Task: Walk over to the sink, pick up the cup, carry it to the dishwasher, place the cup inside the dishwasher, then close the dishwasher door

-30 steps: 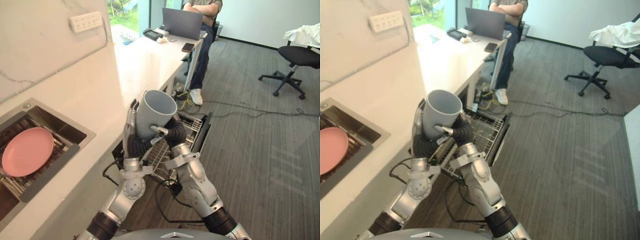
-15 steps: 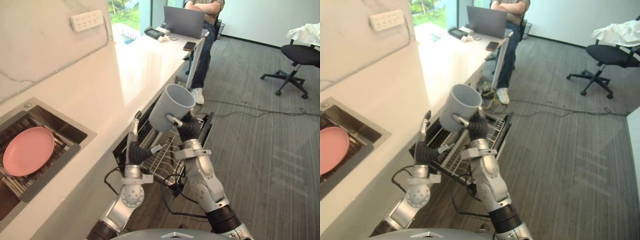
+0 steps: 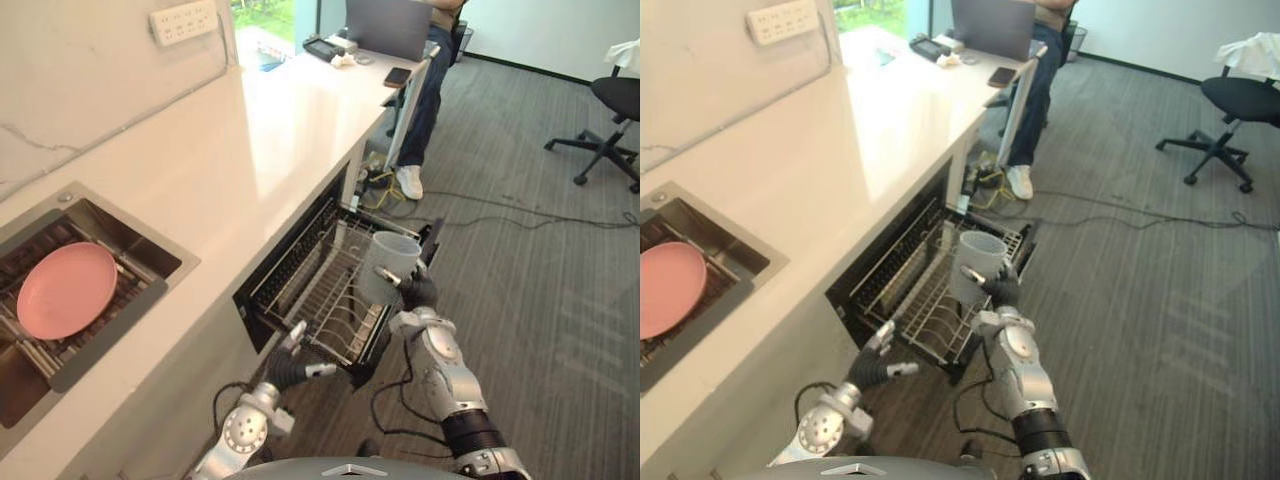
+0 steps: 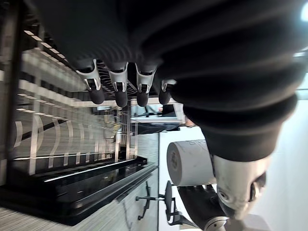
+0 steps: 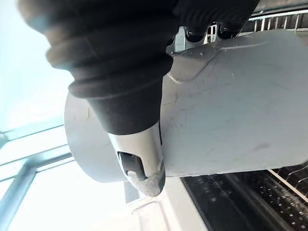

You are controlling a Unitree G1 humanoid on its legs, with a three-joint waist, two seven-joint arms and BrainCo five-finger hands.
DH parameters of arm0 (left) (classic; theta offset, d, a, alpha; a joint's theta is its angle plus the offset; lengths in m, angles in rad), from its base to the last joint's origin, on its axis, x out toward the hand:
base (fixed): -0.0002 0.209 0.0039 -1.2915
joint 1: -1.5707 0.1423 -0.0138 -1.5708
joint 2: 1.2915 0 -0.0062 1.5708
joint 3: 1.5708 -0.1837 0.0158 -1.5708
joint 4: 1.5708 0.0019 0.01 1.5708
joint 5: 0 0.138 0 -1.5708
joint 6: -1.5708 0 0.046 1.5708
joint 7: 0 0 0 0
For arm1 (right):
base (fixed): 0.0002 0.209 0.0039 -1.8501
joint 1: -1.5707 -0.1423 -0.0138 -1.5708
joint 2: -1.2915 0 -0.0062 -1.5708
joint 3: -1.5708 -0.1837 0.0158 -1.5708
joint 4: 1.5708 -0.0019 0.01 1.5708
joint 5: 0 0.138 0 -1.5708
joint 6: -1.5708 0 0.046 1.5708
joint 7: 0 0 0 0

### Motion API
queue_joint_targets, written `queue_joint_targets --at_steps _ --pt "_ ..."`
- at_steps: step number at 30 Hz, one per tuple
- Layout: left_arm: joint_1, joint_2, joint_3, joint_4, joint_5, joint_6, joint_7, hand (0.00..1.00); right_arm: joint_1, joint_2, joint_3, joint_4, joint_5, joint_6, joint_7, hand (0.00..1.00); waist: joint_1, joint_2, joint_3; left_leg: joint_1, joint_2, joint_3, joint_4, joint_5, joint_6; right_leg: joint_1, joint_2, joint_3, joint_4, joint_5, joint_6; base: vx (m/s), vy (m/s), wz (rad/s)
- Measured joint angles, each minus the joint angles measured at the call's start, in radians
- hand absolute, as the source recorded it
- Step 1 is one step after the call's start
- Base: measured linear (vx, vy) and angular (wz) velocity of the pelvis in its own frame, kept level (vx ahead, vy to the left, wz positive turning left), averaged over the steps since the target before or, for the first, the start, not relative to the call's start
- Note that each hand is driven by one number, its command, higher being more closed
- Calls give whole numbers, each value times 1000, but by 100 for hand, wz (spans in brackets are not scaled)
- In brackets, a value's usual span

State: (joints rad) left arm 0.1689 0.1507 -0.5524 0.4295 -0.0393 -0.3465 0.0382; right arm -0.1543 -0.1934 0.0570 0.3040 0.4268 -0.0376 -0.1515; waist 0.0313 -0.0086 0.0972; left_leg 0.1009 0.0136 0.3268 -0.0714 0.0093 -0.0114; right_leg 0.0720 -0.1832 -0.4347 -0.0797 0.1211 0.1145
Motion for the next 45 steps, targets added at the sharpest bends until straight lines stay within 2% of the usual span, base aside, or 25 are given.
queue_joint_targets --at_steps 3,7,12,14,15,17,18,20,22,23,28,29,32,36,39,45 --pt "-8 26 10 56 1 16 19 0 -130 -27 2 143 -25 34 12 100 6 6 28 -28 -4 -33 3 12 8 -4 -6 -31 0 5 1 -76 10 34" --pt "-19 30 96 87 -46 19 89 0 -295 -86 18 290 -32 84 37 100 57 15 96 -111 -3 -94 23 32 8 -40 -11 -93 0 15 -8 -83 20 49" --pt "-47 33 190 104 -58 -21 136 0 -493 -164 19 485 -40 117 53 100 101 41 213 -212 -4 -176 57 71 18 -76 -11 -179 5 23 -16 -49 22 55" --pt "-66 32 210 125 -65 -32 151 0 -606 -216 20 596 -42 133 75 100 120 61 282 -250 -7 -198 83 75 21 -92 -16 -205 14 24 -17 -44 43 37" --pt "-68 28 217 134 -75 -33 154 0 -641 -236 20 631 -43 134 85 100 130 69 297 -270 -9 -202 91 76 23 -109 -20 -208 21 24 -17 -28 36 23" --pt "-68 20 228 149 -111 -33 156 0 -684 -267 20 681 -64 134 96 100 145 86 311 -305 -16 -217 99 82 27 -134 -26 -219 31 24 -18 -8 39 25" --pt "-68 9 244 170 -146 -33 160 0 -708 -292 20 724 -82 138 112 100 162 99 320 -331 -20 -225 102 85 30 -156 -33 -228 40 24 -17 15 46 27" --pt "-68 -12 265 199 -171 -33 173 0 -732 -311 20 787 -104 158 124 100 184 113 329 -355 -27 -234 107 88 35 -180 -44 -234 57 22 -16 29 41 22" --pt "-68 -18 267 207 -173 -36 177 0 -744 -320 20 826 -113 178 127 100 193 120 338 -370 -32 -246 111 90 37 -186 -49 -236 60 20 -14 20 32 23" --pt "-69 -23 266 207 -173 -49 178 0 -757 -323 19 856 -118 191 129 100 205 125 345 -382 -34 -247 113 92 40 -197 -52 -236 64 20 -14 1 20 10" --pt "-70 -53 261 187 -176 -65 207 0 -807 -339 18 891 -220 196 202 100 220 157 377 -402 -43 -253 97 110 48 -223 -60 -238 72 21 -12 -15 12 5" --pt "-70 -52 255 183 -180 -65 216 0 -816 -343 18 891 -245 188 216 0 221 157 378 -408 -43 -261 86 119 46 -235 -60 -240 75 21 -13 -11 -14 8" --pt "-70 -51 247 170 -196 -57 215 0 -842 -373 19 893 -282 189 254 0 224 167 385 -423 -41 -279 74 136 44 -247 -59 -258 87 16 -17 7 -46 17" --pt "-70 -51 244 168 -215 -53 196 0 -845 -368 32 893 -325 189 245 0 230 169 387 -424 -41 -298 67 144 41 -248 -58 -269 99 6 -19 24 -37 13" --pt "-70 -51 239 158 -235 -53 193 0 -856 -368 60 894 -361 157 229 0 241 169 387 -424 -39 -301 67 146 39 -246 -57 -271 100 4 -18 18 -37 3" --pt "-70 -51 247 128 -253 -49 172 0 -889 -368 89 862 -375 98 204 0 237 163 391 -412 -36 -304 60 154 38 -230 -54 -284 100 4 -19 11 -33 4"
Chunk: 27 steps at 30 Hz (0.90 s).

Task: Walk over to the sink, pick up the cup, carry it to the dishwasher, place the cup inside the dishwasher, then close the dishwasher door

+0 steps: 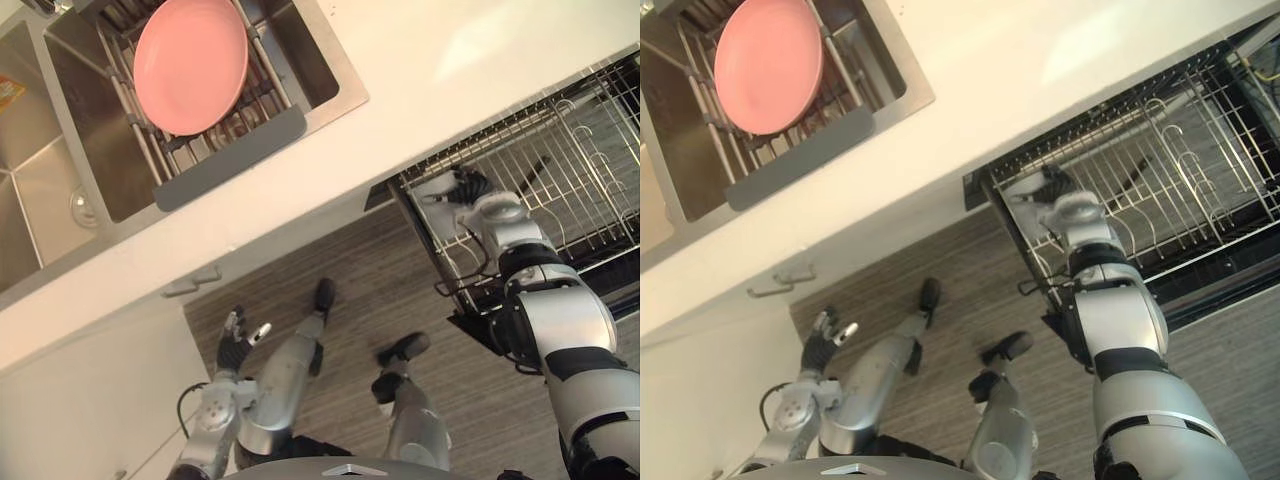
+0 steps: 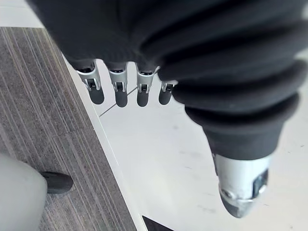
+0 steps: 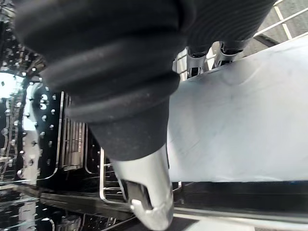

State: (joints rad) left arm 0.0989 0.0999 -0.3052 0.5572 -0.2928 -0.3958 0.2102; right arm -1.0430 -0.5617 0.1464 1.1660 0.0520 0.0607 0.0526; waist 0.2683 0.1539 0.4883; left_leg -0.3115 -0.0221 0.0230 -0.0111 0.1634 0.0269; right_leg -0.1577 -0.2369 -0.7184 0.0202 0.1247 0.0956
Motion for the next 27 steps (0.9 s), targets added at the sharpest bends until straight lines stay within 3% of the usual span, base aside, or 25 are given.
queue_joint_targets --at_steps 6,10,14,17,21,24,27 --pt "15 8 68 -4 3 33 -6 0 70 0 -2 -275 46 -52 2 0 -22 -55 31 68 12 10 -32 5 -5 47 11 14 0 -7 -6 4 -50 -8" --pt "22 22 136 13 16 64 -4 0 216 20 -21 -466 78 -60 2 0 -43 -95 28 122 22 20 -65 14 -14 82 22 22 -1 -16 -8 14 -69 -8" --pt "55 38 218 53 24 71 0 0 404 138 -124 -719 79 -103 -1 0 -77 -169 -32 150 36 50 -67 2 -26 98 36 53 -17 -18 -8 41 -84 -22" --pt "80 38 268 114 21 83 -14 0 573 217 -188 -887 78 -136 -14 0 -99 -204 -108 184 39 60 -67 -24 -35 133 47 68 -41 -20 -5 84 -69 -16" --pt "139 10 359 212 -13 98 -62 0 812 352 -239 -1114 116 -227 1 0 -129 -222 -203 233 41 65 -72 -54 -41 185 57 77 -70 -26 3 106 -54 -13" --pt "187 -13 426 261 -20 102 -72 0 929 426 -249 -1213 240 -312 85 0 -142 -222 -249 269 43 65 -72 -69 -48 222 62 79 -77 -36 10 75 -19 -6" --pt "210 -31 457 303 -19 101 -72 0 936 447 -245 -1237 314 -344 172 0 -141 -219 -278 305 47 61 -72 -74 -50 261 67 79 -79 -46 10 67 -14 -1"
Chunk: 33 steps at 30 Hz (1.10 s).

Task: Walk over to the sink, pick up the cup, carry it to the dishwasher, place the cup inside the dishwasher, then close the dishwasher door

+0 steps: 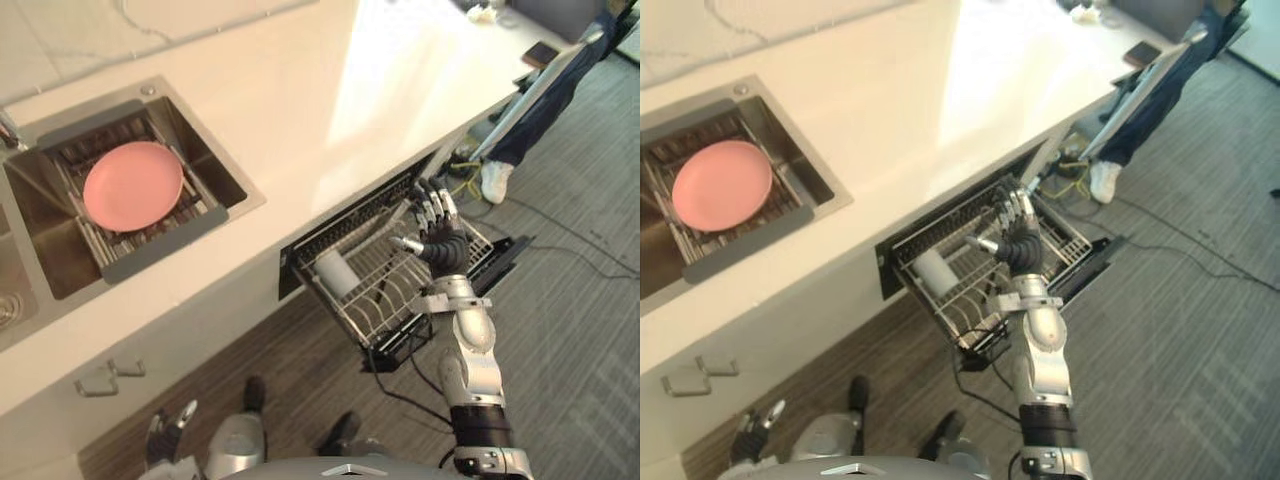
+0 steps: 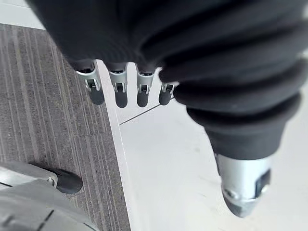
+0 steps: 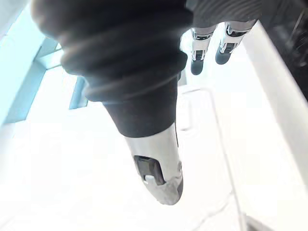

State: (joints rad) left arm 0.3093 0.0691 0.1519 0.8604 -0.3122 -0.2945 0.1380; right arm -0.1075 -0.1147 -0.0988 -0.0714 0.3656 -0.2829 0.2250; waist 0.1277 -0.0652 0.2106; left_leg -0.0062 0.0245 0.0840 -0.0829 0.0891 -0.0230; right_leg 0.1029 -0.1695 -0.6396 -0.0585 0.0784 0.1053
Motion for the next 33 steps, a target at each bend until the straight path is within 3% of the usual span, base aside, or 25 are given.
queue_joint_targets --at_steps 2,4,6,7,8,9,10,12,13,14,15,17,19,21,23,24,28,33 --pt "8 -6 14 21 0 -5 -3 0 1 1 -1 0 45 0 42 0 5 4 -10 13 -2 -5 2 -1 1 22 -1 -3 2 -8 3 33 6 15" --pt "26 -17 54 45 -1 -10 -33 0 10 9 -5 -2 79 -1 85 0 -2 11 -24 21 -2 43 18 -49 19 55 -16 -38 6 -23 16 7 41 35" --pt "27 -22 83 71 -1 -10 -58 0 34 1 -48 -36 83 1 100 0 -25 18 -28 -21 49 246 193 -133 45 95 -43 -106 7 -31 36 75 78 86" --pt "40 -39 85 77 15 -9 -59 0 46 -24 -80 -57 120 1 99 0 -38 46 -33 -62 100 310 335 -190 29 115 -52 -140 41 -42 53 108 171 98" --pt "59 -56 84 78 42 -9 -59 0 52 -43 -107 -60 152 1 99 0 -36 74 -45 -79 100 300 397 -228 27 124 -74 -147 76 -49 65 93 200 59" --pt "68 -62 82 77 56 -9 -57 0 54 -46 -113 -62 164 0 102 0 -33 82 -50 -83 95 298 411 -243 33 124 -86 -143 88 -51 69 94 259 27" --pt "74 -67 80 75 89 -8 -52 0 63 -40 -117 -68 190 -11 108 0 -32 83 -51 -88 75 295 428 -266 47 121 -114 -142 120 -60 89 85 252 20" --pt "63 -71 73 75 136 1 -32 0 84 -27 -113 -68 198 -19 116 0 -34 81 -50 -89 46 289 438 -303 56 102 -169 -134 205 -82 88 70 250 24" --pt "57 -66 61 74 154 10 -18 0 106 -7 -107 -68 199 -19 118 0 -42 74 -47 -79 29 277 433 -318 72 76 -210 -98 303 -93 52 78 318 26" --pt "55 -53 48 70 161 14 -9 0 127 9 -98 -69 203 -19 122 0 -46 73 -47 -56 12 262 411 -319 76 15 -245 12 446 -109 -76 80 299 35" --pt "55 -43 39 62 162 15 -8 0 139 15 -95 -72 214 -20 124 0 -53 69 -45 -47 0 235 398 -313 85 -20 -245 94 518 -112 -113 88 200 83" --pt "20 11 3 23 162 19 -6 0 213 41 -110 -116 239 -39 119 0 -109 28 -44 -11 -50 74 297 -249 108 -79 -89 401 636 -252 -32 122 18 168" --pt "-8 28 -9 10 161 21 -8 0 231 39 -120 -184 236 -58 89 0 -122 2 -49 15 -78 -3 227 -197 108 -99 8 480 595 -325 -43 189 -44 154" --pt "-21 29 -22 11 163 25 -8 0 220 27 -120 -228 234 -86 69 0 -121 4 -51 39 -95 -55 201 -177 106 -128 59 497 543 -362 -55 174 -55 109" --pt "-21 32 -36 11 178 22 -4 0 204 24 -132 -228 236 -94 49 0 -122 3 -56 51 -115 -102 205 -177 102 -151 68 501 448 -327 -72 192 -75 87" --pt "-23 35 -36 16 180 20 2 0 196 24 -140 -226 237 -94 45 0 -119 -12 -64 57 -130 -116 210 -183 93 -157 59 512 392 -263 -59 191 -90 68" --pt "-1 2 -36 18 188 9 13 0 169 23 -144 -222 267 -88 25 0 -103 49 -74 61 -89 -112 217 -198 63 -69 109 510 242 -202 -73 151 -87 6" --pt "-1 6 -37 26 200 -2 17 0 165 23 -154 -219 264 -88 4 0 -104 47 -74 100 -68 -112 184 -195 49 -12 134 512 163 -165 -80 49 -52 -7"
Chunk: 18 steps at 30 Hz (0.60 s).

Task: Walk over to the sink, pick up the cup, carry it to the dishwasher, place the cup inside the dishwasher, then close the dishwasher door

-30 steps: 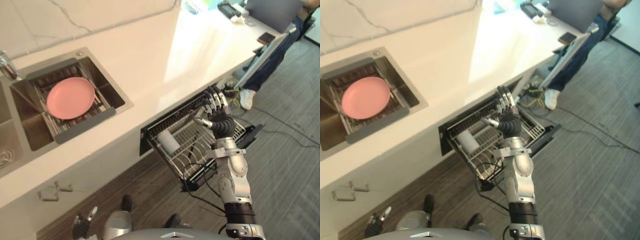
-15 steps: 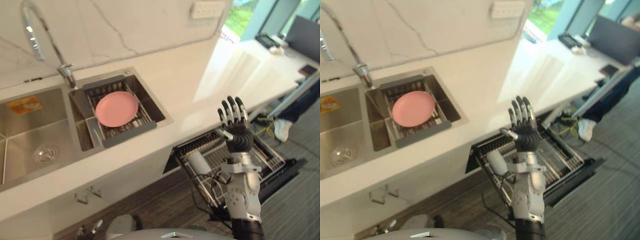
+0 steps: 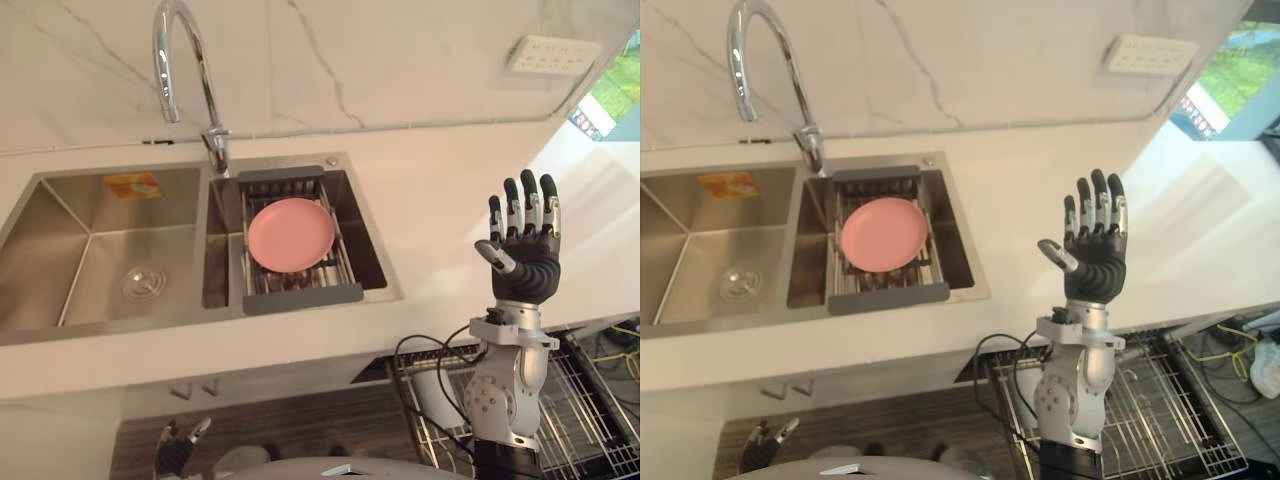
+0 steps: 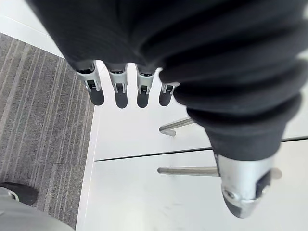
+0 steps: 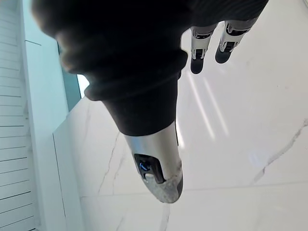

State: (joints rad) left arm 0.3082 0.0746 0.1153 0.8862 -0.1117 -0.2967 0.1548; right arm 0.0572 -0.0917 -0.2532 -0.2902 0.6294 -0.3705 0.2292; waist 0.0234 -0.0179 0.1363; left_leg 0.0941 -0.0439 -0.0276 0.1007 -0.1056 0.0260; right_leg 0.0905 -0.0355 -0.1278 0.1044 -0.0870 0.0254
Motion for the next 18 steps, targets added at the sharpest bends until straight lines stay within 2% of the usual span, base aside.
queue_joint_targets --at_steps 4,10,12,14,15,16,17,18 --pt "-1 0 -1 1 17 -8 16 0 -5 0 5 18 1 3 0 0 0 -3 0 12 -2 0 -22 10 3 17 1 3 -33 21 11 -56 11 -2" --pt "-1 3 1 20 17 -7 45 0 -2 2 17 35 2 5 1 0 1 -7 -2 32 -7 -7 -112 70 2 29 -2 -11 -76 49 14 -102 1 5" --pt "-1 4 3 31 18 -4 60 0 5 1 16 35 2 4 2 0 -1 -7 -3 34 -7 -13 -118 70 5 39 -3 -22 -81 50 13 -80 -12 17" --pt "-4 -5 37 42 31 4 62 0 29 1 14 27 7 3 4 0 -6 3 5 -26 18 55 -1 -2 -6 49 -5 -51 -80 31 9 -63 -19 38" --pt "-4 -10 48 49 38 4 64 0 37 1 14 24 14 3 4 0 -9 0 5 -47 35 89 46 -23 -14 54 -3 -57 -79 26 6 -40 -8 56" --pt "-4 -19 59 60 49 7 64 0 52 -1 11 9 14 2 2 0 -10 7 23 -95 81 149 167 -61 -35 68 2 -80 -80 21 -3 -22 25 46" --pt "-7 -23 59 67 58 10 64 0 56 -1 9 1 14 2 2 0 -11 19 31 -122 96 165 234 -70 -45 76 3 -91 -75 16 -6 -12 59 51" --pt "-9 -27 61 69 57 22 61 0 52 -3 2 -1 14 -2 -2 0 -9 15 54 -172 103 194 344 -78 -76 90 -12 -102 -67 11 -1 -11 101 30"
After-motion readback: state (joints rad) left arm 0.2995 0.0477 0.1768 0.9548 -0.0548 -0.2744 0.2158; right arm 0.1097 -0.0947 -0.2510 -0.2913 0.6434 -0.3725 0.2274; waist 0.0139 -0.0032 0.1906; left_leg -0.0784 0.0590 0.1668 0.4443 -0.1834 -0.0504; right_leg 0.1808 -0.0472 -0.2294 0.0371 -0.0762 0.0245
